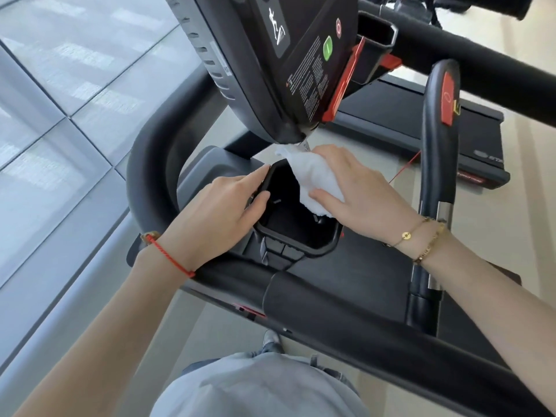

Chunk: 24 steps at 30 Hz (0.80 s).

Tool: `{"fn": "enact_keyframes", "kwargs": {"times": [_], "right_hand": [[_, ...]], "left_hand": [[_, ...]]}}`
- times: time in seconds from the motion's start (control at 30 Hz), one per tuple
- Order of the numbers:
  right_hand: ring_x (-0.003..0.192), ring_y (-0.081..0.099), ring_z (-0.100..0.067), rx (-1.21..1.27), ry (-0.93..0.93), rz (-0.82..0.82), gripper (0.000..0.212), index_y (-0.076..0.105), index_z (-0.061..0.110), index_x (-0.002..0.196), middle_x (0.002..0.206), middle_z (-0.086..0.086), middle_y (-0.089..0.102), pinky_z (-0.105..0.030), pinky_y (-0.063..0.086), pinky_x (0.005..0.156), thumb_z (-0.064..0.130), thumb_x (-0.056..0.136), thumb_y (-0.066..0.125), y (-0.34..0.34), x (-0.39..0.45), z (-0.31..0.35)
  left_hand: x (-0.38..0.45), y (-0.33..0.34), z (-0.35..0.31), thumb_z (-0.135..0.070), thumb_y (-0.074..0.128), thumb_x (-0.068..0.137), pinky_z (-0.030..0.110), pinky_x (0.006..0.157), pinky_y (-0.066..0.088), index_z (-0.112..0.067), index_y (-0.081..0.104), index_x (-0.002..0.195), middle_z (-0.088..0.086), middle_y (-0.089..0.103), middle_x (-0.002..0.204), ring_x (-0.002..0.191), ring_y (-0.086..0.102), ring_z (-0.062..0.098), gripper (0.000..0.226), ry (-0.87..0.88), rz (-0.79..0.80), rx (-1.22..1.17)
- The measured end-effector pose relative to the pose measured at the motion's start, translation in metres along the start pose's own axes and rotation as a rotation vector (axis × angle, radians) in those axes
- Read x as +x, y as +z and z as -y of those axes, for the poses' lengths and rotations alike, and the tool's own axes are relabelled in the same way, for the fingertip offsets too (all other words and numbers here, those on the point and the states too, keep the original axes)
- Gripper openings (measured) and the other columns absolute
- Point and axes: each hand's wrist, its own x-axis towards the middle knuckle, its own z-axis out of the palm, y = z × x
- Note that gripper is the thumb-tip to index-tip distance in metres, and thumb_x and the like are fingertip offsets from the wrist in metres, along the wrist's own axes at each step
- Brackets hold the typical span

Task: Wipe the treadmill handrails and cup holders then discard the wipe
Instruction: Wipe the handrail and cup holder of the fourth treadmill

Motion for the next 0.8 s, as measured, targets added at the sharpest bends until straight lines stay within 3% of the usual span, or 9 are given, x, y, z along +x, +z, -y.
{"fn": "enact_keyframes", "kwargs": {"times": [0.13, 0.33, 0.47, 0.57, 0.7, 0.8], "right_hand": [[0.092, 0.052, -0.030, 0.017, 0.067, 0.064, 0.045, 0.037, 0.027, 0.130, 0.113, -0.002, 0.053, -0.034, 0.031, 0.071, 0.036, 0.091, 0.057, -0.006, 0.003, -0.005], [0.090, 0.055, -0.033, -0.115, -0.093, 0.021, 0.035, 0.047, 0.017, 0.121, 0.104, -0.006, 0.056, -0.037, 0.039, 0.069, 0.026, 0.089, 0.059, 0.004, 0.036, 0.018], [0.082, 0.052, -0.030, -0.043, -0.027, 0.013, 0.028, 0.048, 0.021, 0.110, 0.090, 0.000, 0.055, -0.035, 0.033, 0.066, 0.033, 0.087, 0.060, -0.001, 0.017, -0.002], [0.076, 0.049, -0.027, 0.010, 0.047, 0.018, 0.022, 0.042, 0.025, 0.095, 0.078, 0.004, 0.052, -0.034, 0.031, 0.064, 0.038, 0.088, 0.059, -0.006, 0.009, -0.012], [0.081, 0.056, -0.029, -0.080, -0.094, 0.081, 0.014, 0.043, 0.026, 0.088, 0.078, 0.010, 0.052, -0.034, 0.033, 0.062, 0.028, 0.088, 0.057, -0.001, 0.038, 0.008], [0.084, 0.055, -0.027, -0.112, -0.068, 0.042, 0.016, 0.054, 0.020, 0.100, 0.092, 0.002, 0.060, -0.034, 0.034, 0.064, 0.031, 0.088, 0.055, 0.003, 0.044, 0.013]], "left_hand": [[0.000, 0.000, -0.001, -0.032, 0.041, 0.101, 0.043, 0.072, 0.052, -0.021, 0.045, 0.142, 0.005, 0.072, 0.096, 0.075, 0.061, 0.023, 0.043, -0.007, -0.007, -0.002], [0.002, -0.002, -0.001, -0.034, 0.041, 0.100, 0.044, 0.072, 0.053, -0.022, 0.043, 0.146, 0.005, 0.071, 0.092, 0.071, 0.062, 0.023, 0.048, -0.037, 0.005, 0.009], [0.005, -0.005, 0.000, -0.035, 0.051, 0.097, 0.041, 0.086, 0.055, -0.028, 0.051, 0.142, -0.009, 0.073, 0.104, 0.097, 0.067, 0.016, 0.045, -0.062, -0.035, -0.026], [0.010, 0.000, -0.003, -0.037, 0.054, 0.093, 0.039, 0.089, 0.055, -0.028, 0.059, 0.129, -0.011, 0.072, 0.105, 0.101, 0.066, 0.010, 0.038, -0.117, -0.110, -0.092], [0.014, 0.006, -0.004, -0.039, 0.056, 0.091, 0.033, 0.090, 0.054, -0.026, 0.060, 0.127, -0.013, 0.069, 0.107, 0.097, 0.065, 0.002, 0.039, -0.181, -0.166, -0.159], [0.014, 0.007, -0.001, -0.035, 0.059, 0.091, 0.029, 0.091, 0.054, -0.023, 0.061, 0.126, -0.011, 0.071, 0.107, 0.095, 0.065, 0.001, 0.036, -0.185, -0.183, -0.185]]}}
